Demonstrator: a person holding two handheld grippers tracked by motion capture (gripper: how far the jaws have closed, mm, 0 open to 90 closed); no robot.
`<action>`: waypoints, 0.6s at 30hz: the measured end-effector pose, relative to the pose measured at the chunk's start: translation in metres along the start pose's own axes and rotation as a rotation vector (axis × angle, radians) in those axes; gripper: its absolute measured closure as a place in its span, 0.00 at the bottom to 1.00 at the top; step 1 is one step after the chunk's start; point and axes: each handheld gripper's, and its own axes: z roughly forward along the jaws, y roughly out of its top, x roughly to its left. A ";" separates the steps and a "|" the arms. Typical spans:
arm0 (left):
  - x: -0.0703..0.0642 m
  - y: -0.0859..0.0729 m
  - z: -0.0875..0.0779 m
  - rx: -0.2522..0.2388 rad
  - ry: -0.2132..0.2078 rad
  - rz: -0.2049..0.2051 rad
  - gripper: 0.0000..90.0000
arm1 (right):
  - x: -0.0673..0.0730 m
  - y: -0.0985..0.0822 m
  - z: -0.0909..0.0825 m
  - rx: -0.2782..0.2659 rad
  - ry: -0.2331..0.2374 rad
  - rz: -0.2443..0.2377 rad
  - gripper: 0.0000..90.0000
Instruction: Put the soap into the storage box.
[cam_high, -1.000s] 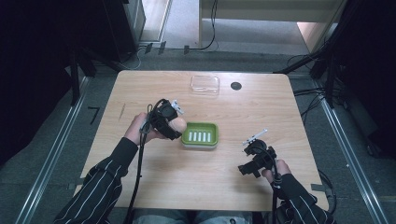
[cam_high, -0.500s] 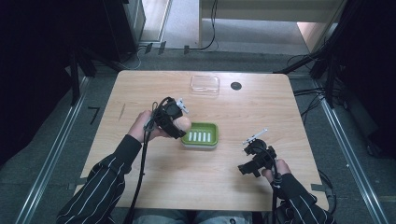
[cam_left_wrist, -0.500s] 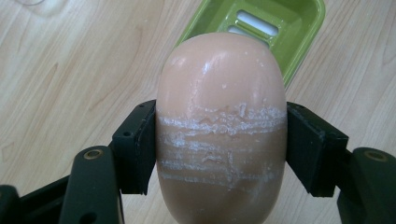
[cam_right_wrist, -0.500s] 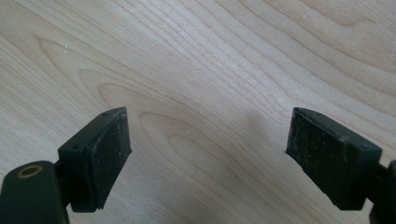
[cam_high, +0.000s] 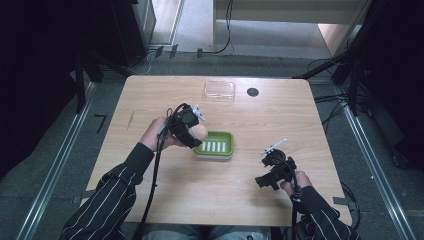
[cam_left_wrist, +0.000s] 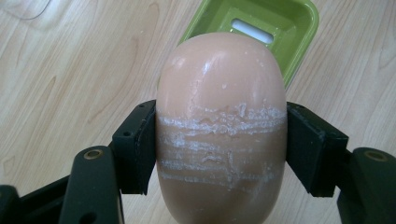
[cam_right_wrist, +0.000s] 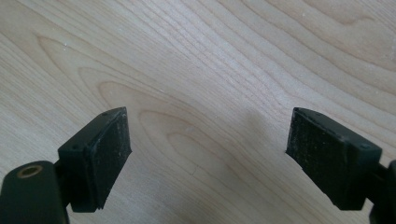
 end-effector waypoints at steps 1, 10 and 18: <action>0.000 0.001 0.000 0.005 0.000 0.003 0.38 | 0.000 0.000 0.000 0.000 0.000 -0.004 0.16; 0.000 0.005 0.000 -0.009 -0.004 0.014 0.38 | 0.000 0.000 0.001 0.000 -0.001 -0.008 0.16; 0.000 0.007 -0.001 -0.019 -0.008 0.025 0.38 | 0.000 0.000 0.001 0.003 0.002 -0.005 0.16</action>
